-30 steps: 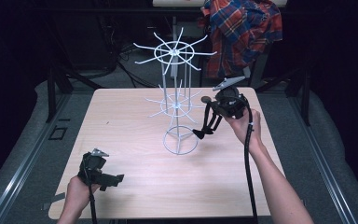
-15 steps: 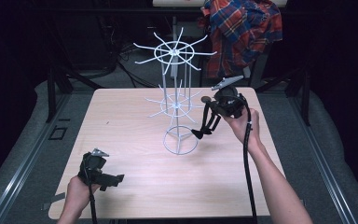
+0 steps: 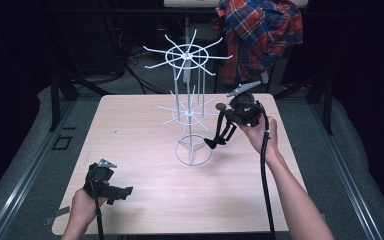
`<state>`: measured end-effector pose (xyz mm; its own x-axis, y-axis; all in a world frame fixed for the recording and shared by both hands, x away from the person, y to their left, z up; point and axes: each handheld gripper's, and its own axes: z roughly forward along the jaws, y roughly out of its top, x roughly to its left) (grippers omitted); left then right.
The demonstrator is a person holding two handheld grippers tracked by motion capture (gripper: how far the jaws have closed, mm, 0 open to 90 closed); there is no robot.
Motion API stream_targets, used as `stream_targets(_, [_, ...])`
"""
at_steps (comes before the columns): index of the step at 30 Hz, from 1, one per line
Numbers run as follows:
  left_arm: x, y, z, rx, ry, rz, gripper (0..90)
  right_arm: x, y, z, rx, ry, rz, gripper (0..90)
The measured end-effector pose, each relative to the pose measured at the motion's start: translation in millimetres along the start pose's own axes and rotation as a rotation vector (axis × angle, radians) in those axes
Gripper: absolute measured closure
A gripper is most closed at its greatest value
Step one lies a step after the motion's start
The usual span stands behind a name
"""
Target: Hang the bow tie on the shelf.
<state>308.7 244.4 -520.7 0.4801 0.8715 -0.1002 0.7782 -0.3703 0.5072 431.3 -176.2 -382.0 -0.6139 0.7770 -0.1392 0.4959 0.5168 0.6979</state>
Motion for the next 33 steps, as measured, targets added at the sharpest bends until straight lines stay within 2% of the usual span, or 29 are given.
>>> stream_targets(33, [0.0,-0.1,-0.3,0.000,0.000,0.002,0.0,1.1,-12.3,14.4,-0.012,0.058,0.044,89.5])
